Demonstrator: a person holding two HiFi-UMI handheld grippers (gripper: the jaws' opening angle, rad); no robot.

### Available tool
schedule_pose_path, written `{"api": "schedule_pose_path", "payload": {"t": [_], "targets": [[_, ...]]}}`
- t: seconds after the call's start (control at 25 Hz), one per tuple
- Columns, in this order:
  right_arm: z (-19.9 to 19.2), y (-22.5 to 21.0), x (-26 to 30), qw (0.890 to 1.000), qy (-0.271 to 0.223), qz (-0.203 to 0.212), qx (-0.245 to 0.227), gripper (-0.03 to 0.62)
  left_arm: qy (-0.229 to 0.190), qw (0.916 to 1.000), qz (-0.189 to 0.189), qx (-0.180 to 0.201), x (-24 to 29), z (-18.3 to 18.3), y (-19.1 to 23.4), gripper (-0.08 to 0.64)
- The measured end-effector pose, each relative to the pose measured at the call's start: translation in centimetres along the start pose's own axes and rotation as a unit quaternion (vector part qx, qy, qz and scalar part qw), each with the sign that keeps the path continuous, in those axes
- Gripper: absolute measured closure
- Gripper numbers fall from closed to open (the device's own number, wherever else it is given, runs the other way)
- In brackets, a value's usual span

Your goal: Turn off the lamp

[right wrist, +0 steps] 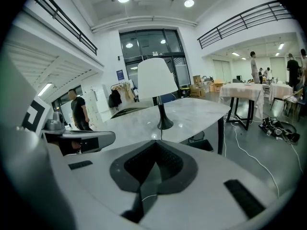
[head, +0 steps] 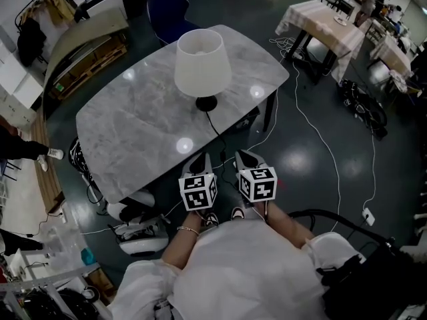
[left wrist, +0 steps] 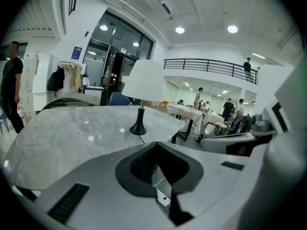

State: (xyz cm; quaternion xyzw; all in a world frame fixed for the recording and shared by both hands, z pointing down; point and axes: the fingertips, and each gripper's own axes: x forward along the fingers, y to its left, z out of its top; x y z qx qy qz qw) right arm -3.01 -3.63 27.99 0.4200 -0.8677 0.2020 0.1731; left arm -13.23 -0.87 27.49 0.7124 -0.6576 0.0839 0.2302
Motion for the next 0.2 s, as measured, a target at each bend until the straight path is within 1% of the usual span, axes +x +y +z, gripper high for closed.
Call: {"api": "schedule_pose_path", "payload": {"t": [0.2], "targets": [[-0.31, -0.11, -0.03, 1.0, 0.002, -0.003, 0.001, 0.594, 0.002, 1.0, -0.001, 0.0, 0.01, -0.37, -0.04, 0.552]]}}
